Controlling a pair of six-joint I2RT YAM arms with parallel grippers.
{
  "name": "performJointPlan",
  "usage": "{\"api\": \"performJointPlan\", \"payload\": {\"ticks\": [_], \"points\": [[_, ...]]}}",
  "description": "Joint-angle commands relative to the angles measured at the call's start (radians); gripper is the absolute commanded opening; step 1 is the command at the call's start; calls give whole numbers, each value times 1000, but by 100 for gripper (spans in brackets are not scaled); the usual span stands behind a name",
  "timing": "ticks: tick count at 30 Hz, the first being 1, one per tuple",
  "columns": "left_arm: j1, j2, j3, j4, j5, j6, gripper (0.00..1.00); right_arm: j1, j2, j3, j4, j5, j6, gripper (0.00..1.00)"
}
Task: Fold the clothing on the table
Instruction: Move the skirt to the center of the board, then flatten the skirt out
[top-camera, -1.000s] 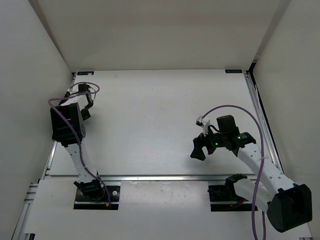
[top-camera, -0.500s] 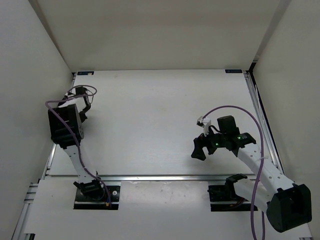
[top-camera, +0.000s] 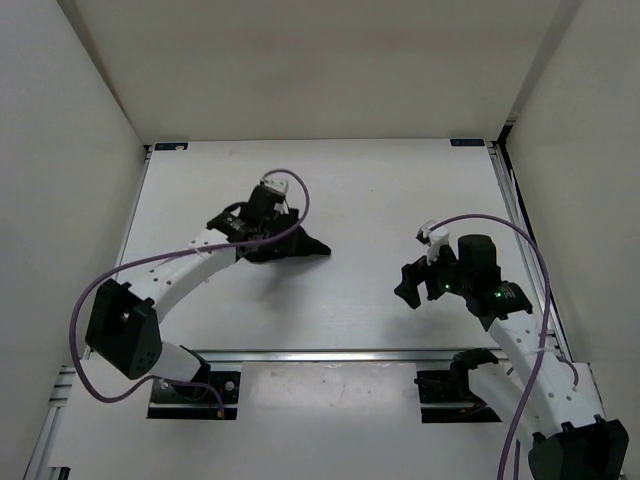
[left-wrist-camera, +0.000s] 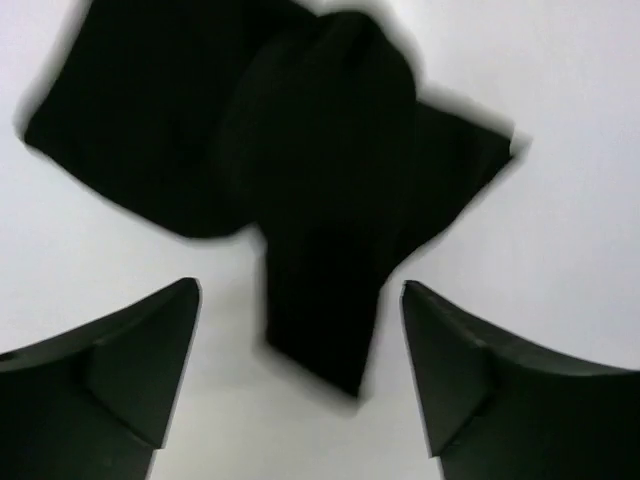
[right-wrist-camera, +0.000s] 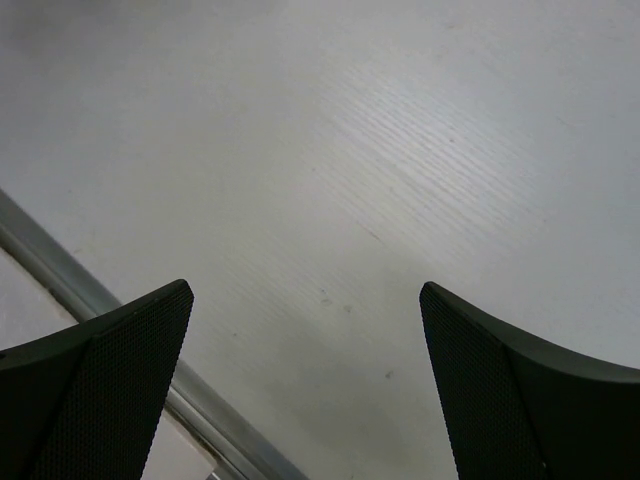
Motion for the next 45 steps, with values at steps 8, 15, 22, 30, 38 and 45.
{"api": "performJointPlan", "payload": {"ticks": [8, 15, 22, 30, 38, 45], "points": [[-158, -74, -70, -27, 80, -78, 99, -86, 6, 29, 54, 55, 9, 99], [-10, -268, -218, -41, 130, -130, 99, 118, 240, 226, 4, 99, -19, 99], [-84, -341, -296, -46, 118, -204, 99, 180, 447, 345, 116, -26, 58, 95], [114, -645, -399, -98, 250, -222, 96, 215, 661, 379, 295, -295, 377, 74], [284, -791, -400, -170, 370, -178, 96, 252, 733, 275, 625, -205, 620, 84], [375, -806, -410, -183, 427, -161, 96, 255, 917, 404, 656, -215, 676, 81]]}}
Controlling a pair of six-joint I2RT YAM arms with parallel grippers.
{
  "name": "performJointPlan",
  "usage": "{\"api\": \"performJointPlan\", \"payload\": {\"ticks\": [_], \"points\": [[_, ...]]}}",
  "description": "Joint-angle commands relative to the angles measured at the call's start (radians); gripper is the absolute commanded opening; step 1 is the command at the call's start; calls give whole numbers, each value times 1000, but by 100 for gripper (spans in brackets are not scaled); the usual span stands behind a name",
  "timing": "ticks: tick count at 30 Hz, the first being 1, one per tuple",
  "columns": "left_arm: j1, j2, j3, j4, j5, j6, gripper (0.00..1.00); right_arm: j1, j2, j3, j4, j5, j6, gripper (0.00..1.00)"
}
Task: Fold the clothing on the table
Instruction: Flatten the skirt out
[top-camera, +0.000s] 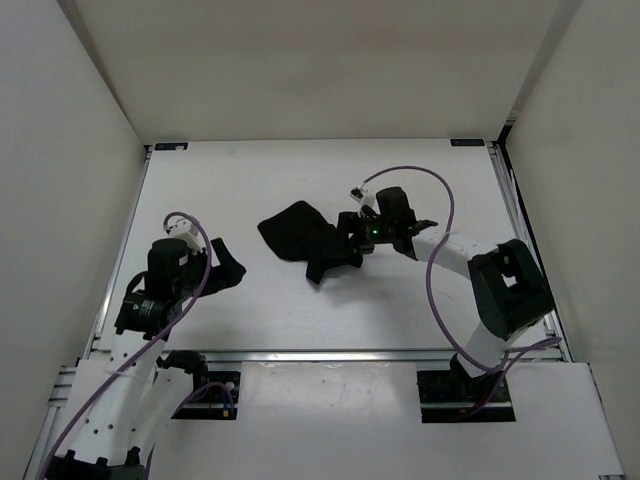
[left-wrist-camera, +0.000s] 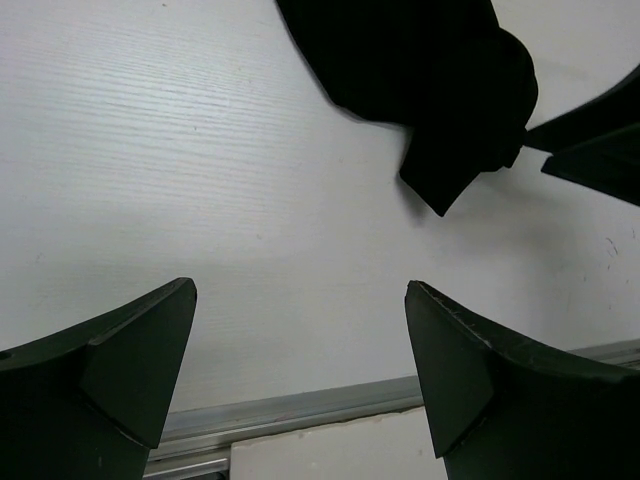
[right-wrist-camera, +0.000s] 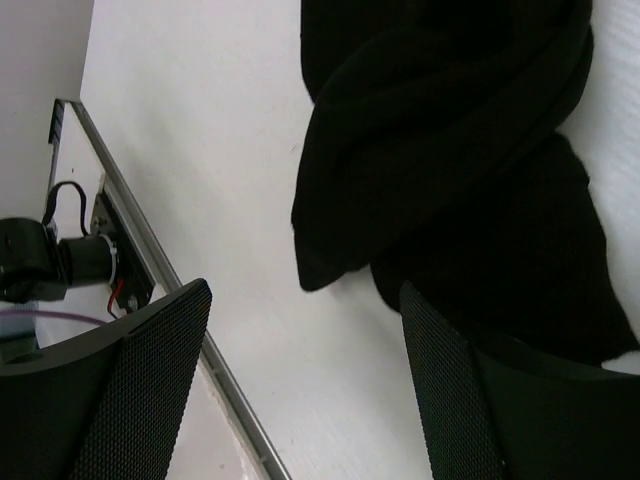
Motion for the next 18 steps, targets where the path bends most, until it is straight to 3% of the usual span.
{"api": "performJointPlan", "payload": {"ticks": [1, 11, 14, 18], "points": [[5, 1, 5, -10, 48, 22, 96, 6, 54, 64, 86, -4, 58, 81], [-36, 30, 21, 6, 17, -6, 94, 14, 184, 132, 88, -9, 60, 73], [-22, 26, 22, -7, 23, 5, 94, 22, 195, 150, 88, -1, 43, 61], [8, 7, 24, -32, 33, 19, 94, 40, 172, 159, 100, 2, 41, 37]]}}
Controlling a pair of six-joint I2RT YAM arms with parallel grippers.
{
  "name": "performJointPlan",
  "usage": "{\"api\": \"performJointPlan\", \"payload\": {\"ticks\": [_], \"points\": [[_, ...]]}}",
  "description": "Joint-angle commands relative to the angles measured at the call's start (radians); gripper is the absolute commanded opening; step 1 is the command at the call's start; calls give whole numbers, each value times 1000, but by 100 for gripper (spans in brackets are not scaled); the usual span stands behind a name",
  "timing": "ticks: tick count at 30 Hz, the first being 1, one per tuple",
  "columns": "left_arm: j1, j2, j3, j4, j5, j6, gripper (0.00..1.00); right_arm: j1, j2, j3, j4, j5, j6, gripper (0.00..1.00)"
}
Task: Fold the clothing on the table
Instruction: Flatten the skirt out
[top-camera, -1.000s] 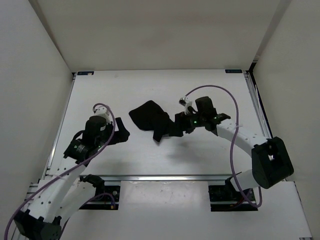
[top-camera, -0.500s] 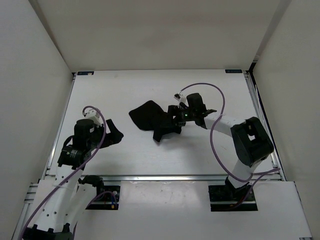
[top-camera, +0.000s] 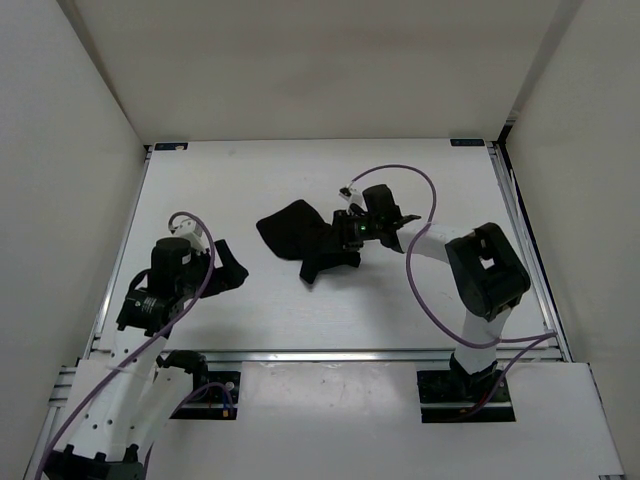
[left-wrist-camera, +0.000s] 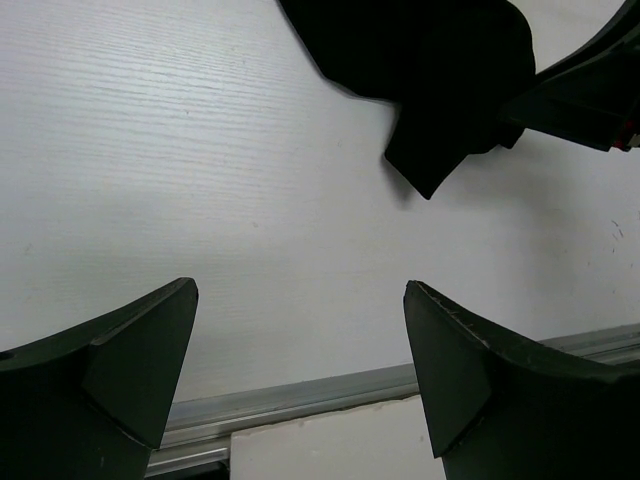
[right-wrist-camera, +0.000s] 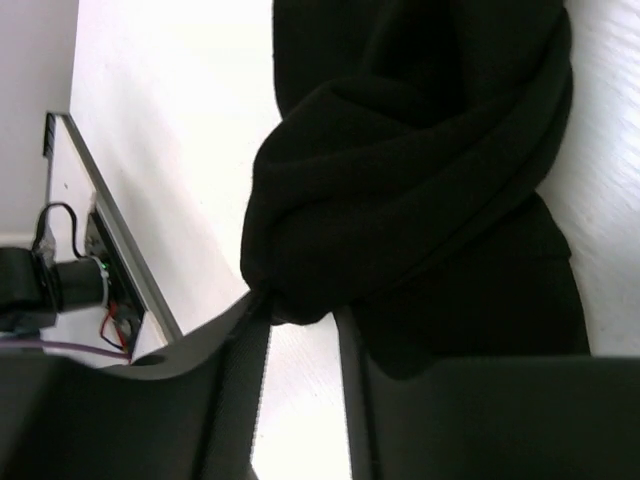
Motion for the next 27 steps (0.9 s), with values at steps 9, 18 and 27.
{"api": "performJointPlan", "payload": {"ticks": [9, 18, 27], "points": [[46, -75, 4, -39, 37, 15, 94, 32, -38, 121, 0, -53, -7, 0], [49, -65, 39, -63, 23, 34, 95, 52, -172, 270, -60, -91, -55, 0], [55, -58, 40, -33, 56, 16, 94, -307, -354, 111, -170, -134, -131, 0]]}}
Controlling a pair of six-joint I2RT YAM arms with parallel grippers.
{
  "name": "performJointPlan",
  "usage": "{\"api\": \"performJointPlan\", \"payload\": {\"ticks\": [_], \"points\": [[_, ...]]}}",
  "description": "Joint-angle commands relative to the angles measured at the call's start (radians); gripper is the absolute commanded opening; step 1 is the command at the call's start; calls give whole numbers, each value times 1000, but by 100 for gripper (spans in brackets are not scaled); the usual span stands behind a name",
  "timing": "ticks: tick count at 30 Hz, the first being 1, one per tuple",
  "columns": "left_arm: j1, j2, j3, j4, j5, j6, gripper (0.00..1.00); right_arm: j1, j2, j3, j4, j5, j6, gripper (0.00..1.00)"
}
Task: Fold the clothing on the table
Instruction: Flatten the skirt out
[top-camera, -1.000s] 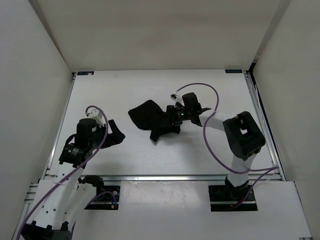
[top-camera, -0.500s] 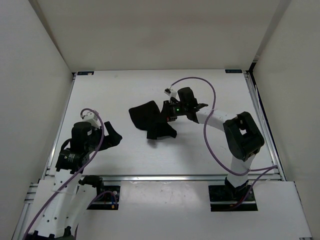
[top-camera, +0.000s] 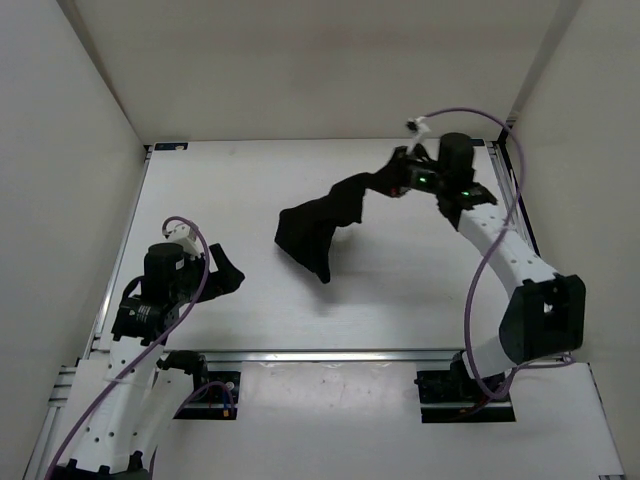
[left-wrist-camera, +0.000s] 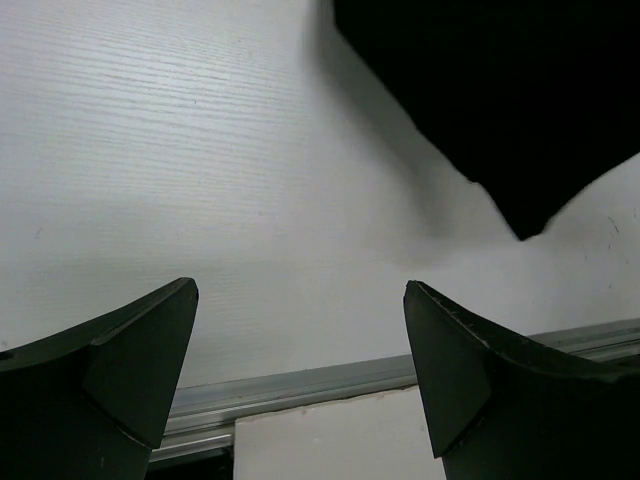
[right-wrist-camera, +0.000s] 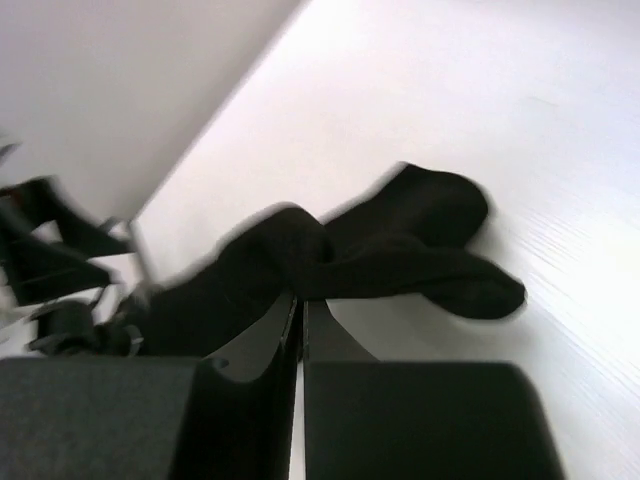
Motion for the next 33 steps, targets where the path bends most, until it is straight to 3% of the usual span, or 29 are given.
{"api": "performJointPlan", "payload": {"ticks": [1, 2, 3, 5, 6, 8, 11, 13, 16, 19, 24, 26, 33], "points": [[13, -3, 39, 23, 28, -1, 95, -211, -56, -160, -61, -32, -63, 0], [12, -2, 41, 24, 32, 1, 94, -276, -83, -235, -81, -45, -93, 3], [9, -2, 39, 18, 31, -5, 94, -307, -97, -296, -127, -32, -151, 12], [4, -11, 48, 9, 25, -1, 94, -399, -129, -373, -207, 37, -253, 71], [7, -8, 50, 12, 22, -2, 95, -421, -152, -419, -238, 95, -294, 84], [8, -8, 50, 13, 23, -8, 94, -494, -224, -494, -238, 143, -331, 98], [8, 3, 39, 36, 60, -25, 94, -528, -368, -583, -200, 142, -364, 100], [-7, 17, 39, 42, 57, -48, 93, -481, -508, -645, -177, 207, -408, 99], [-91, 32, 8, 104, -3, -114, 93, -373, -586, -660, -216, 257, -454, 100], [-267, 81, -122, 294, -8, -252, 93, -349, -547, -642, -265, 238, -434, 99], [-496, 397, -150, 655, -37, -412, 93, -329, -453, -605, -293, 206, -404, 99], [-493, 478, -183, 792, 5, -500, 98, -306, -441, -604, -302, 200, -394, 99], [-528, 655, -260, 1128, -82, -706, 98, -179, -566, -682, -249, 287, -427, 99]]}}
